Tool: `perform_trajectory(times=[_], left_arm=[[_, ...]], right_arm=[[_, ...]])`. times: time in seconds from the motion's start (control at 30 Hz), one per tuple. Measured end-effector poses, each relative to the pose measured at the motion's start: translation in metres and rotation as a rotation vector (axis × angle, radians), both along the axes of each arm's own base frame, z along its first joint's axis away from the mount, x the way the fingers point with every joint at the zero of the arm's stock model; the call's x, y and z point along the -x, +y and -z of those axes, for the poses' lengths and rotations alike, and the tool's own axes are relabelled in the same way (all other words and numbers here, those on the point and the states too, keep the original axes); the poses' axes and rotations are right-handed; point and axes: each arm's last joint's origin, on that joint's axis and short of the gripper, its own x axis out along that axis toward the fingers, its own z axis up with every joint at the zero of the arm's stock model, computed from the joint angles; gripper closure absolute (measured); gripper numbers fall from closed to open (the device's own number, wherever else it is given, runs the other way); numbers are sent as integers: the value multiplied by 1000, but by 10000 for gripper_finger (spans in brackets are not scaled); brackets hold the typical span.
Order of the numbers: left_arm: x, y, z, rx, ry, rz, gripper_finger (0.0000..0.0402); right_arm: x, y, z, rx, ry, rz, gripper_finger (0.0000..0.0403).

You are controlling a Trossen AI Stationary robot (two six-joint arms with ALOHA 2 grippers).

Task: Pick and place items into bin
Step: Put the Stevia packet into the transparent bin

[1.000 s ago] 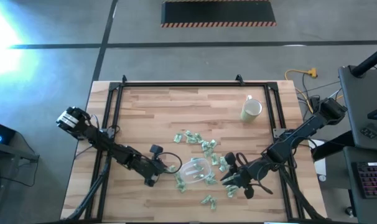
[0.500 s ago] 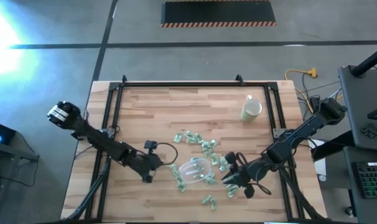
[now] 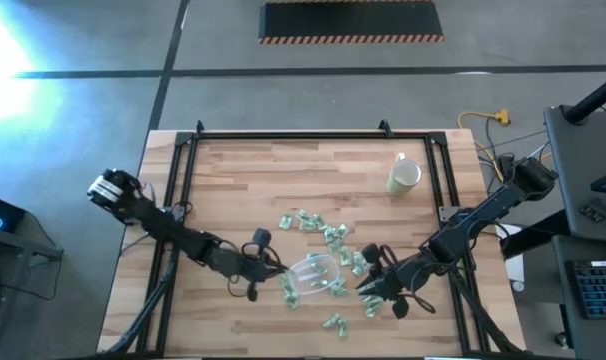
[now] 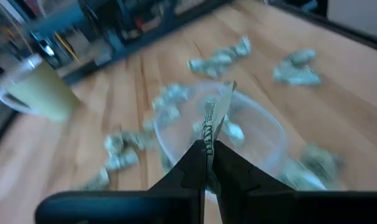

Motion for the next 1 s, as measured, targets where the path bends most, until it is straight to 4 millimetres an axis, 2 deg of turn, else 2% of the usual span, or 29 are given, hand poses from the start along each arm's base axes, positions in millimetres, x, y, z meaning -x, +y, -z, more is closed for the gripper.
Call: perform_trajectory(times=[0.27, 0.73, 1.0], left_arm=[[-28, -4, 8, -86, -30, 4, 395], [-52, -17, 9, -95, 55, 85, 393], [-57, -19, 6, -99, 58, 84, 328]], right_arm=[[1, -1, 1, 12, 9, 13, 345], [1, -2, 3, 8, 31, 33, 346], [2, -2, 4, -5, 54, 52, 346]])
